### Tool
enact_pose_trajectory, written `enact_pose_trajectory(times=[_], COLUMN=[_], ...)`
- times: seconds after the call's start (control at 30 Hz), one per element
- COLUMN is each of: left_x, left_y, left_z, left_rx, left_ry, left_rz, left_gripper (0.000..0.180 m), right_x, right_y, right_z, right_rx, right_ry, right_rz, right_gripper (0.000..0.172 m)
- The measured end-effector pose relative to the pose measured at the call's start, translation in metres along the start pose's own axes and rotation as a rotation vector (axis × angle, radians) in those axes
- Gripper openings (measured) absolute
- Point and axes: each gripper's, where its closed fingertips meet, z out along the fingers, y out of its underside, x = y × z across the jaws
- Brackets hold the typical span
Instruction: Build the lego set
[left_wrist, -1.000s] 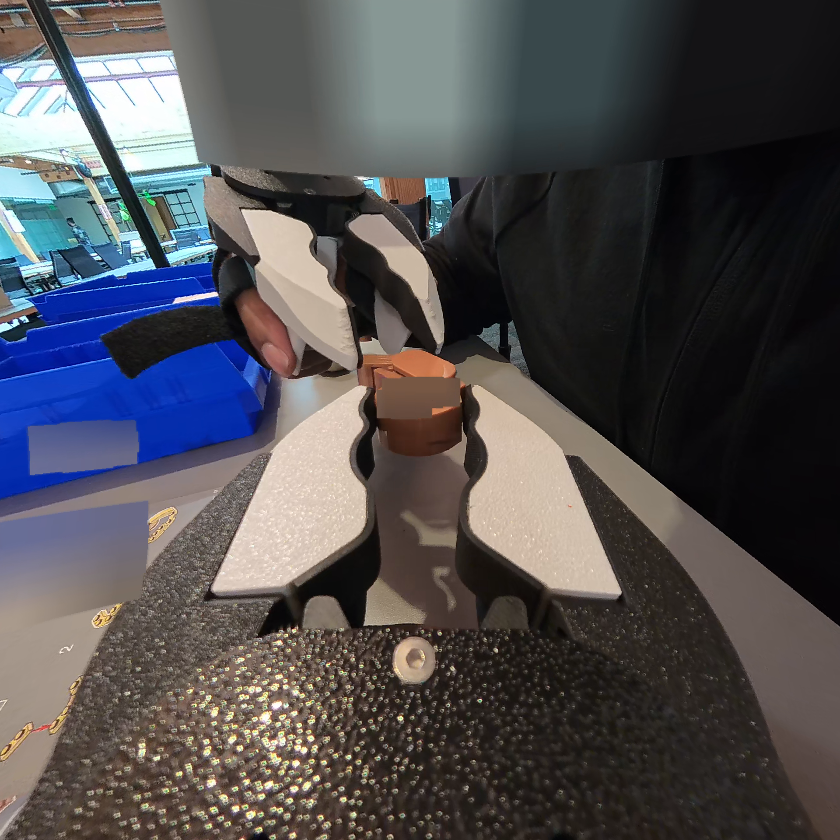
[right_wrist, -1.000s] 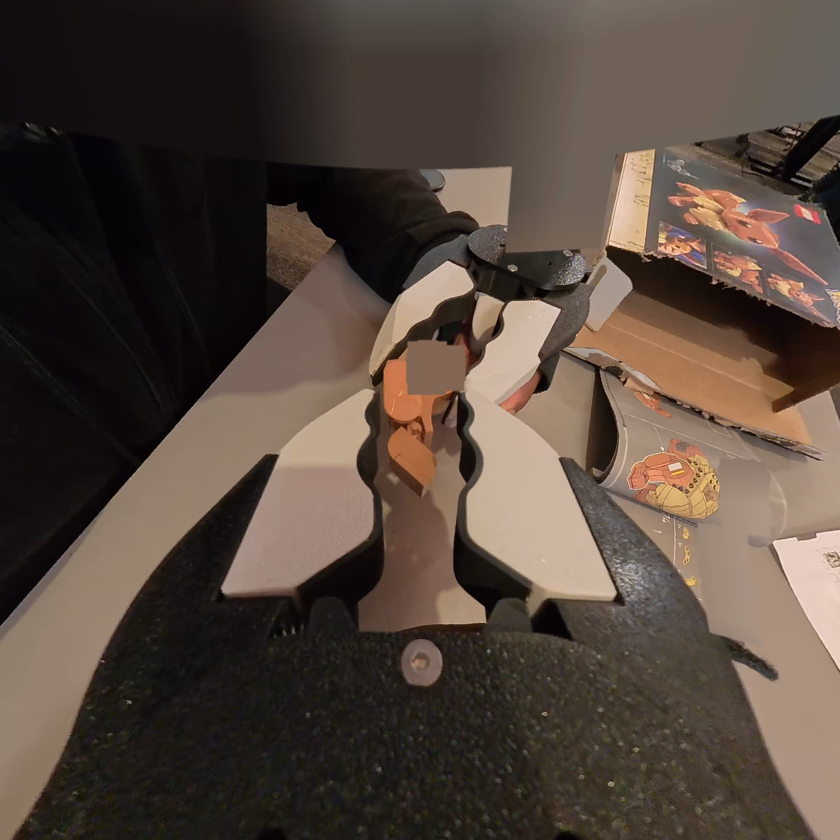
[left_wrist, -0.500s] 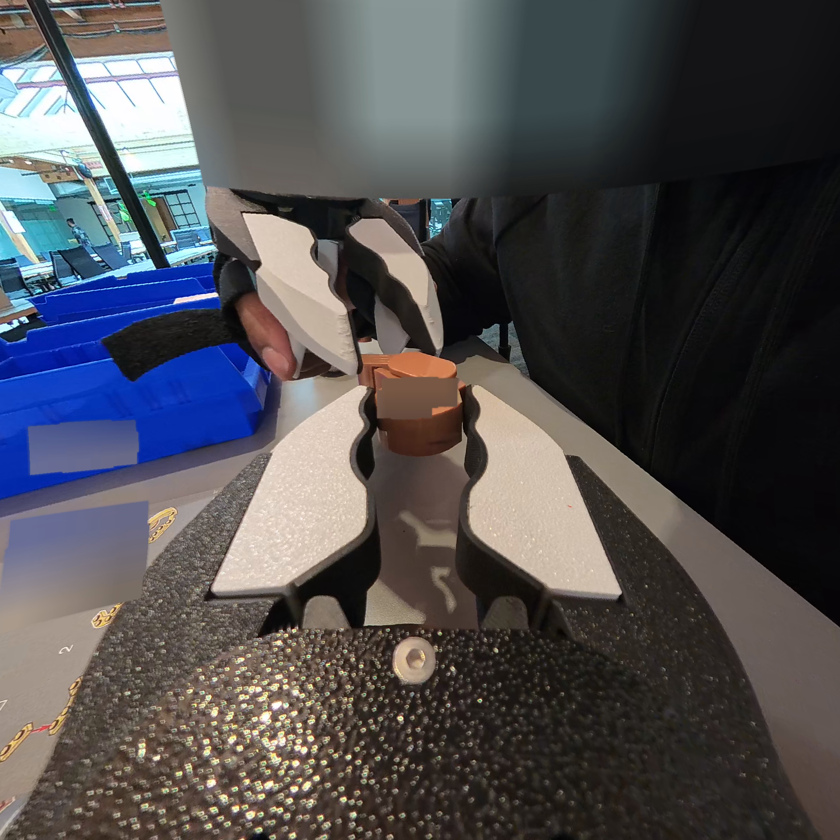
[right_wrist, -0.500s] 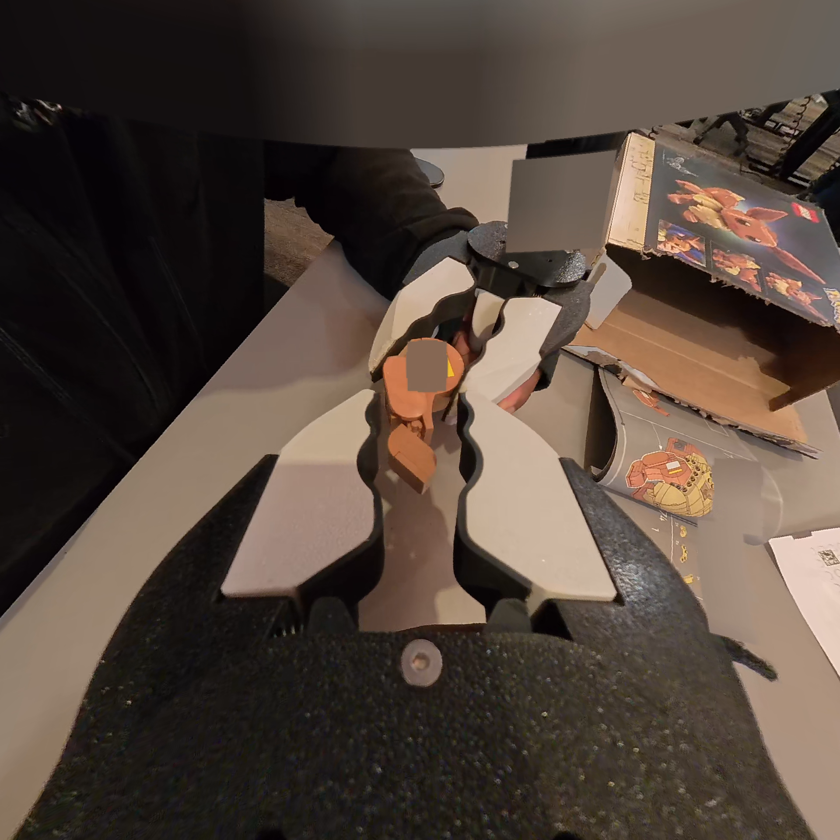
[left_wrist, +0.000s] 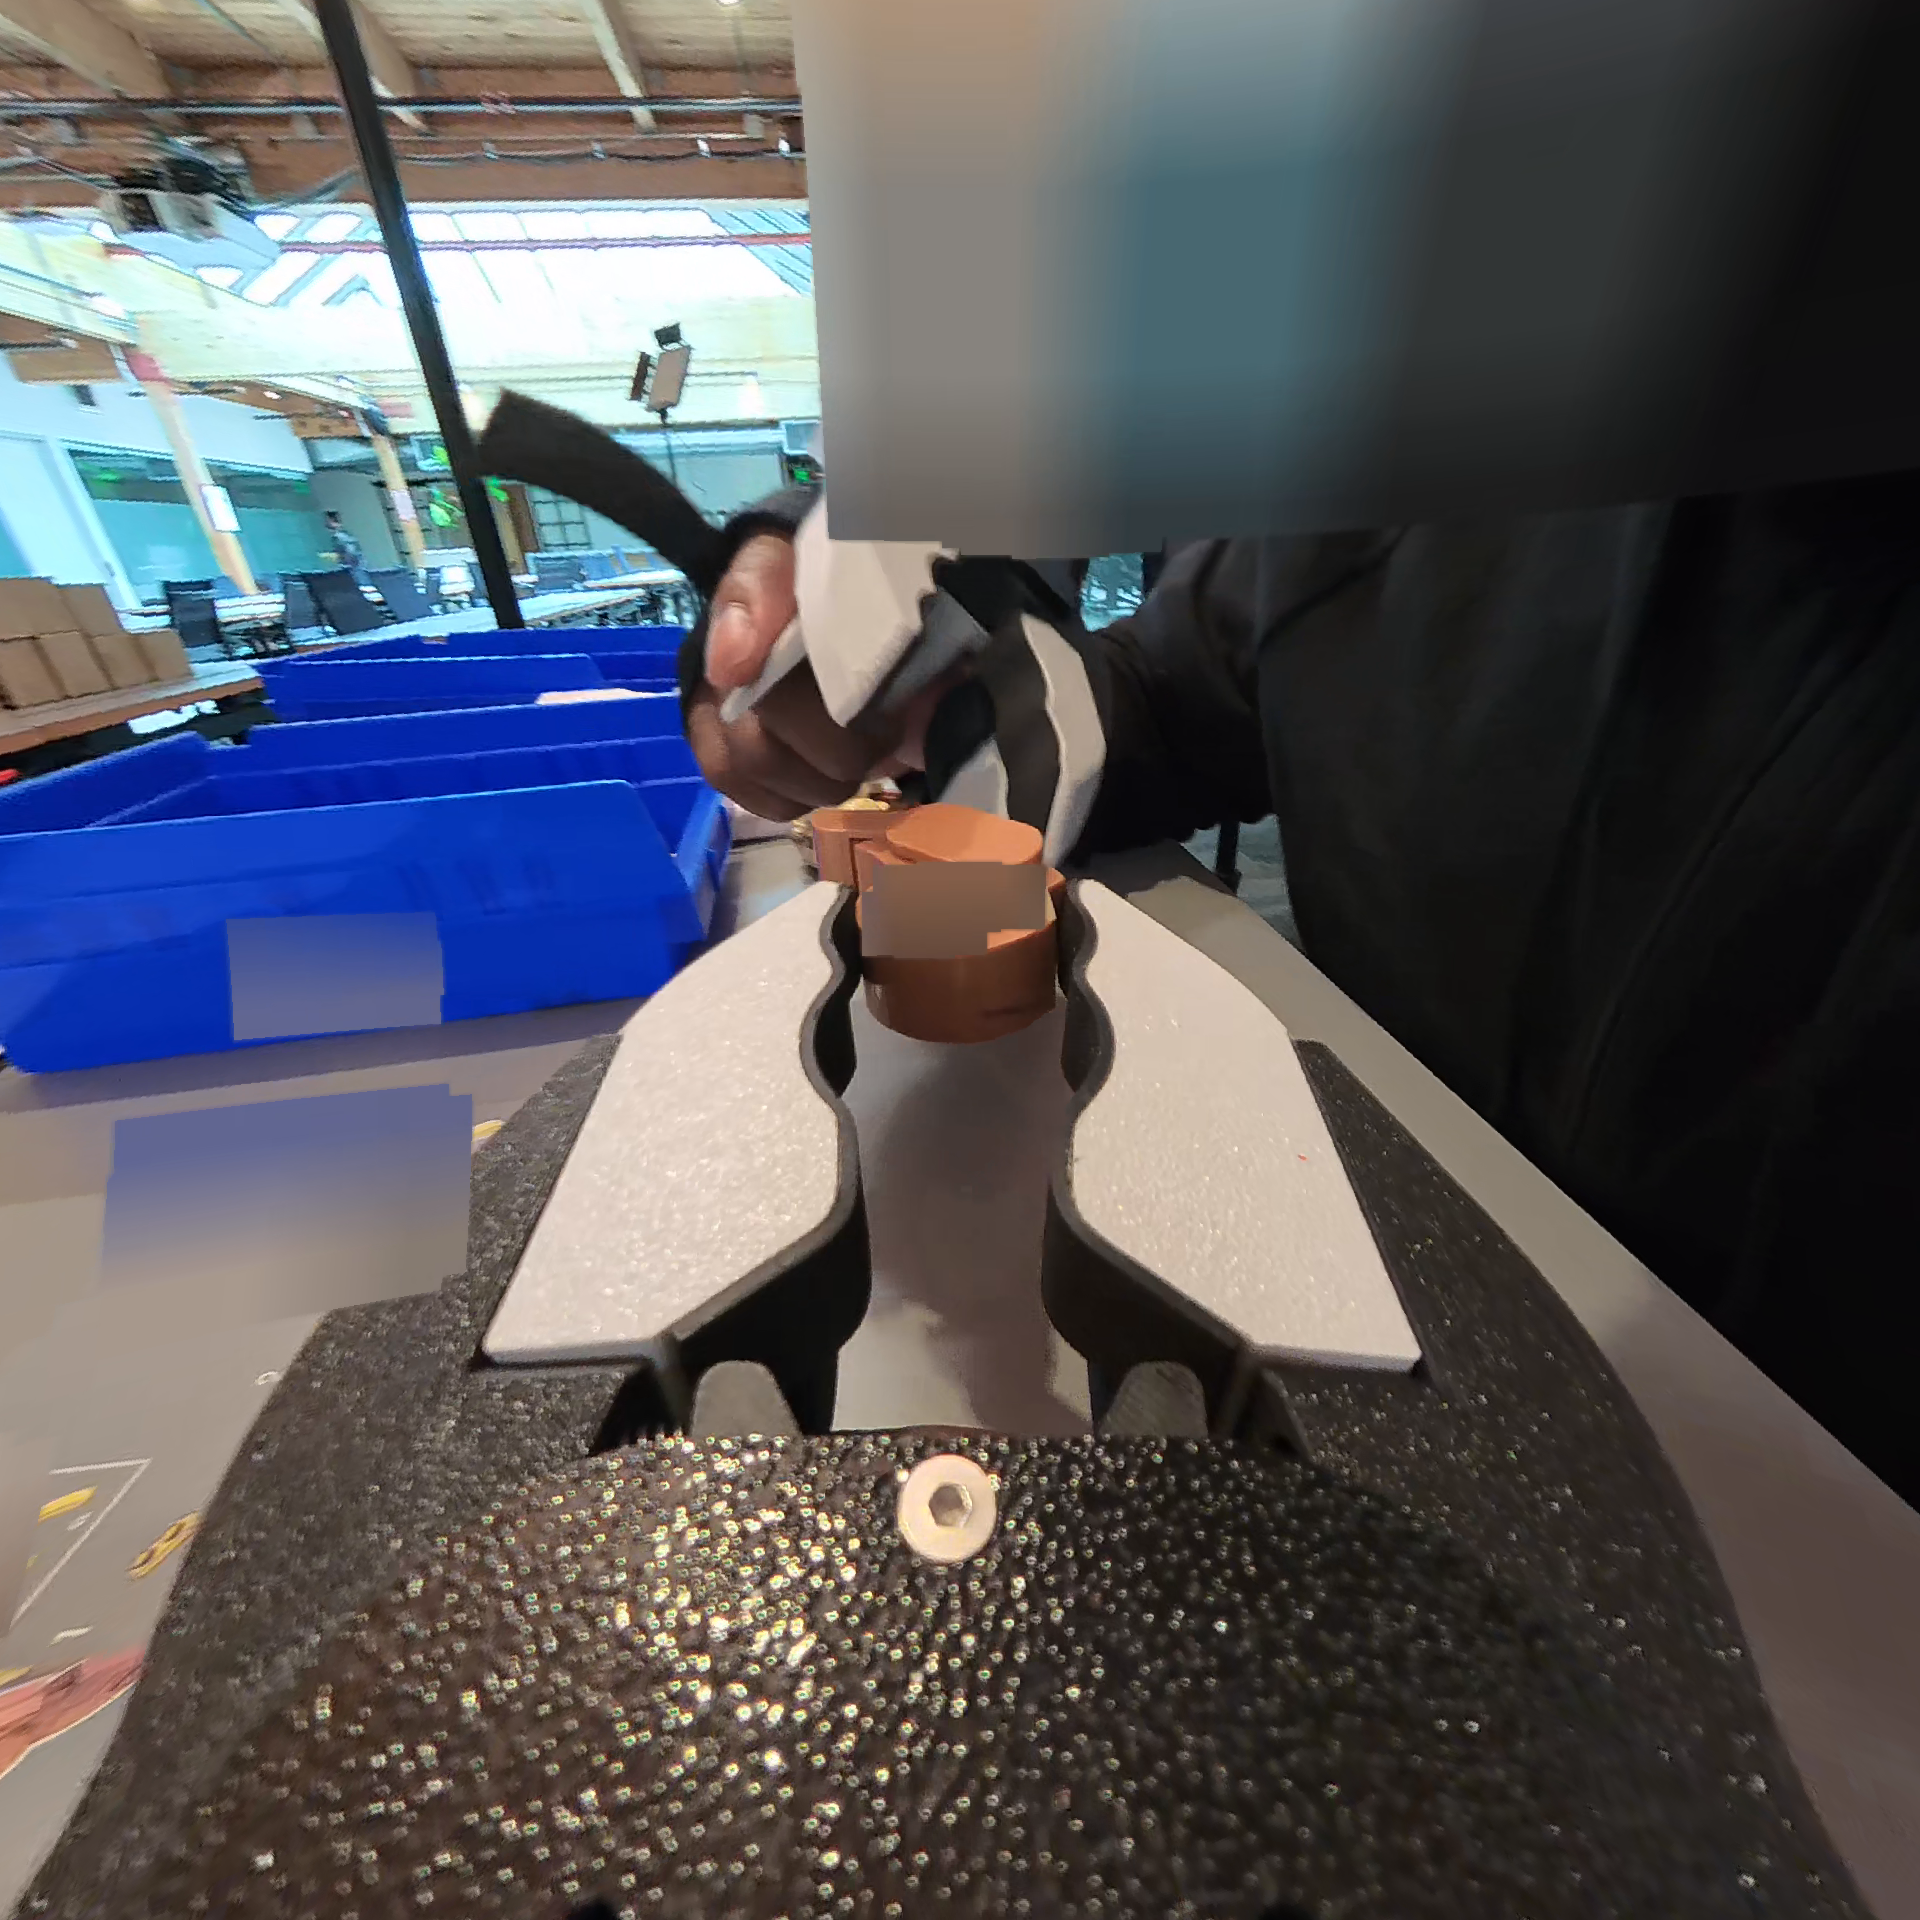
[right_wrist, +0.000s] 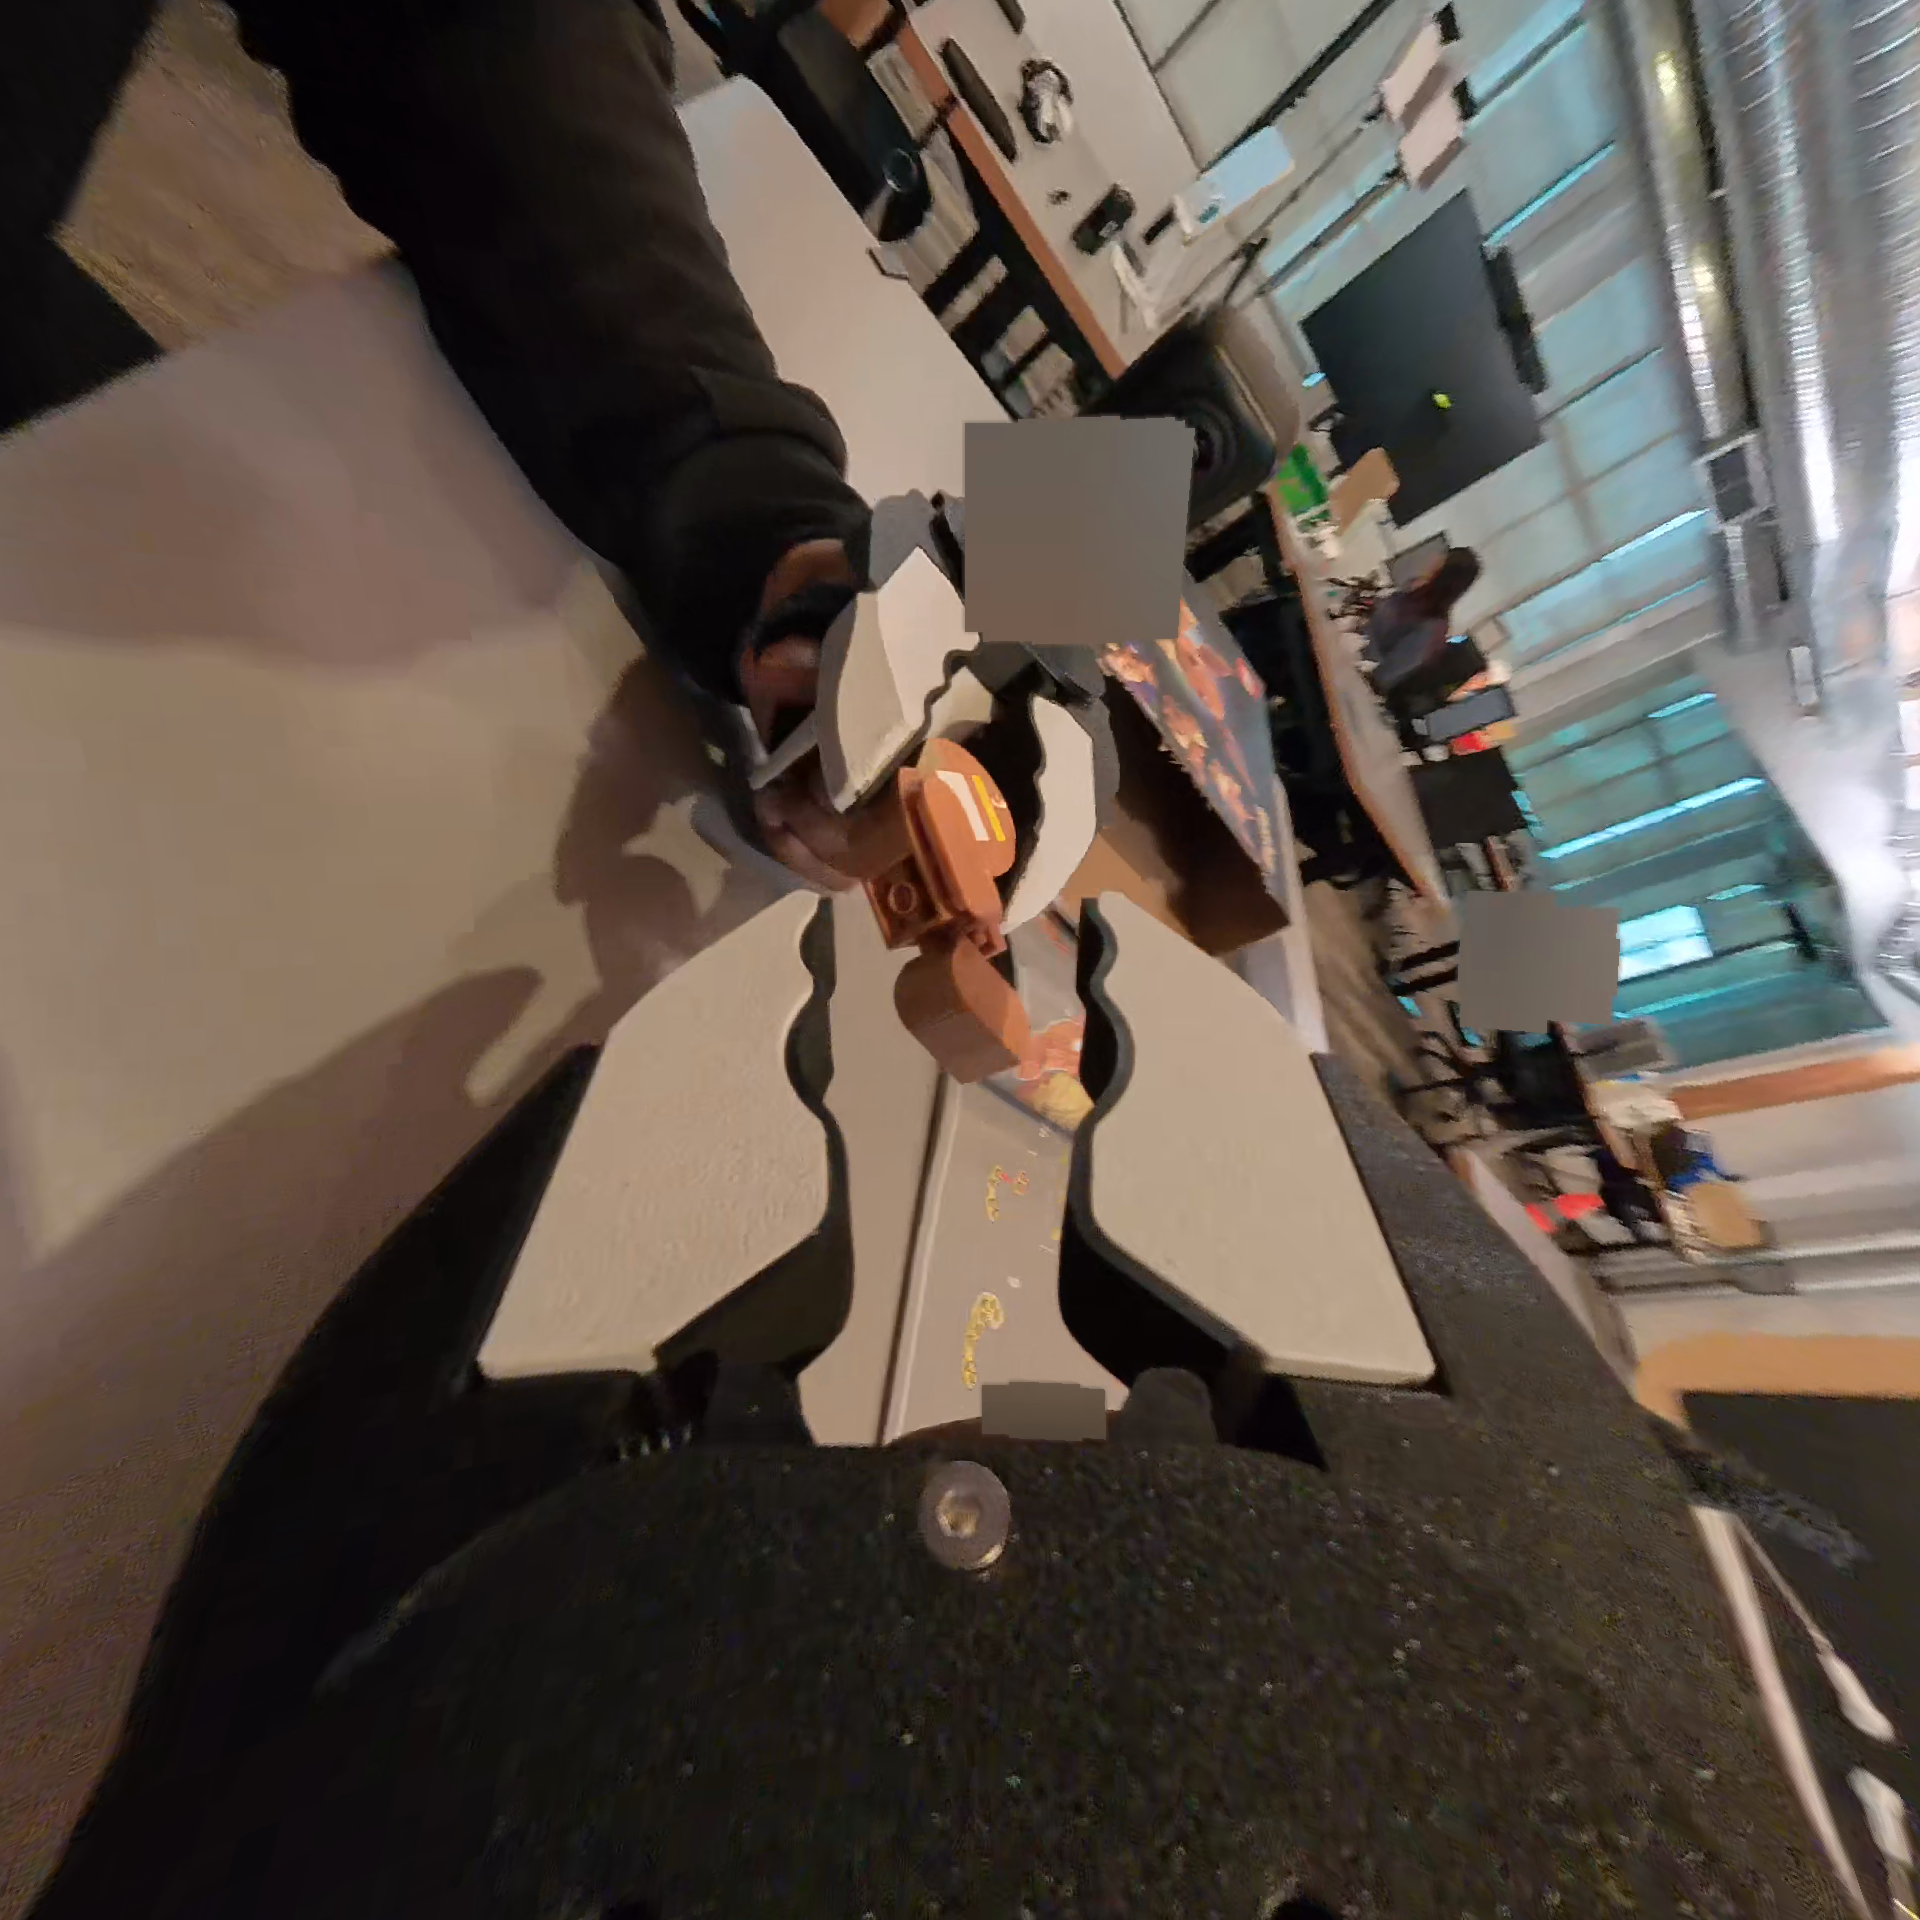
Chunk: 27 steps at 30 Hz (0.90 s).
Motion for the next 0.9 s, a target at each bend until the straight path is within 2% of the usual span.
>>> enact_pose_trajectory(times=[0.2, 0.37, 0.63, 0.9], left_x=[-0.008, -0.012, -0.013, -0.012], left_y=[-0.003, 0.000, 0.005, 0.011], left_z=[-0.003, -0.003, -0.001, 0.003], left_rx=[0.002, -0.022, -0.050, -0.086], left_ry=[-0.046, -0.073, -0.092, -0.092], left_rz=[-0.008, 0.001, 0.008, 0.019], left_gripper=[0.036, 0.036, 0.036, 0.036], right_x=[0.005, 0.009, 0.000, -0.002], right_y=[0.006, 0.014, 0.015, 0.021], right_z=[0.008, 0.006, 0.010, 0.015], right_rx=[-0.105, -0.192, -0.267, -0.307], right_ry=[0.235, 0.422, 0.526, 0.526], right_rz=[-0.202, -0.295, -0.387, -0.433], right_gripper=[0.049, 0.052, 0.056, 0.052])
